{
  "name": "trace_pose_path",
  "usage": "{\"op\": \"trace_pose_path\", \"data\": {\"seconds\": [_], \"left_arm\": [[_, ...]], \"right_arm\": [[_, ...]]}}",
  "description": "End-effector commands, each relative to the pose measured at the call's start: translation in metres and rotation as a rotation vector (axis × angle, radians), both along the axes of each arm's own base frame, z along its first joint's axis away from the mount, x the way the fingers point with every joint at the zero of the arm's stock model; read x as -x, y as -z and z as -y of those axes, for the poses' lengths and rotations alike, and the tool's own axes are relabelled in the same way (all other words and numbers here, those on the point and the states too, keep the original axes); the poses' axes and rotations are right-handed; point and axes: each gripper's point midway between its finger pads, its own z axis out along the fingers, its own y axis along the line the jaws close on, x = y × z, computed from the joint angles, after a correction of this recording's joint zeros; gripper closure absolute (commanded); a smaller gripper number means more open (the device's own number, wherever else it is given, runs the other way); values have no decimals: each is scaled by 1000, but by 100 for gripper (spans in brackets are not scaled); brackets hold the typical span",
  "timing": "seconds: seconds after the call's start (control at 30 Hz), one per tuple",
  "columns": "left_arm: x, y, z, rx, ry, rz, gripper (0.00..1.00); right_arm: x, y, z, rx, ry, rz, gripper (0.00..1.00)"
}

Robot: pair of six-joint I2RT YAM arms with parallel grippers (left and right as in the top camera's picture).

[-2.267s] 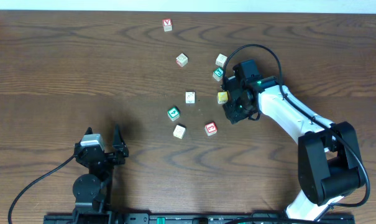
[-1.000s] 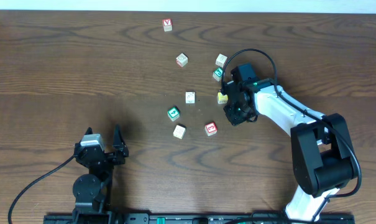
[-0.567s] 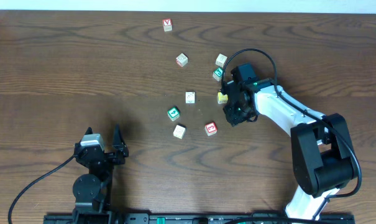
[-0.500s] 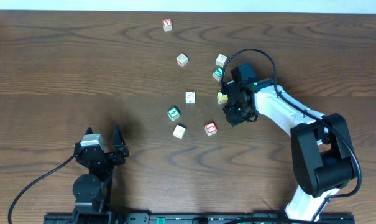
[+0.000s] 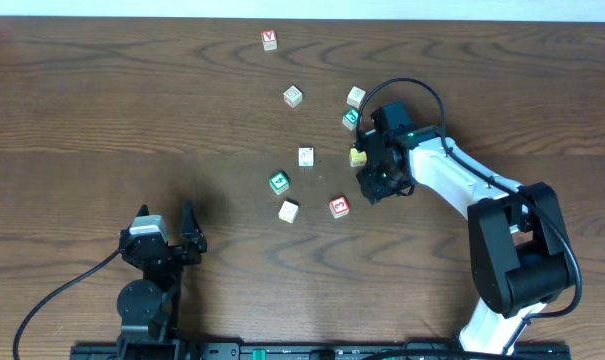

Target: Lift 5 blocks

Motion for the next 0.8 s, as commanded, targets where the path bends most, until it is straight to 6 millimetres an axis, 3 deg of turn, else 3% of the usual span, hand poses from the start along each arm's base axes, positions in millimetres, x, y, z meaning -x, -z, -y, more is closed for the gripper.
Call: {"op": "trace_pose_path", "data": {"seconds": [0.0,0.33,0.53,0.77], "left_arm": [[1,17,-4,-11,-20,-50,24],[1,17,-4,-11,-20,-50,24],[1,17,-4,-11,-20,-50,24],[1,17,-4,-11,-20,-50,24]], "right_arm": [[-1,-3,-7,-15,0,1,43],[-8,-11,-9,-19,7,9,46],[-4,-11,-8,-13,7,-7,63],[2,-10,-6,-6,22,-33,68]]}}
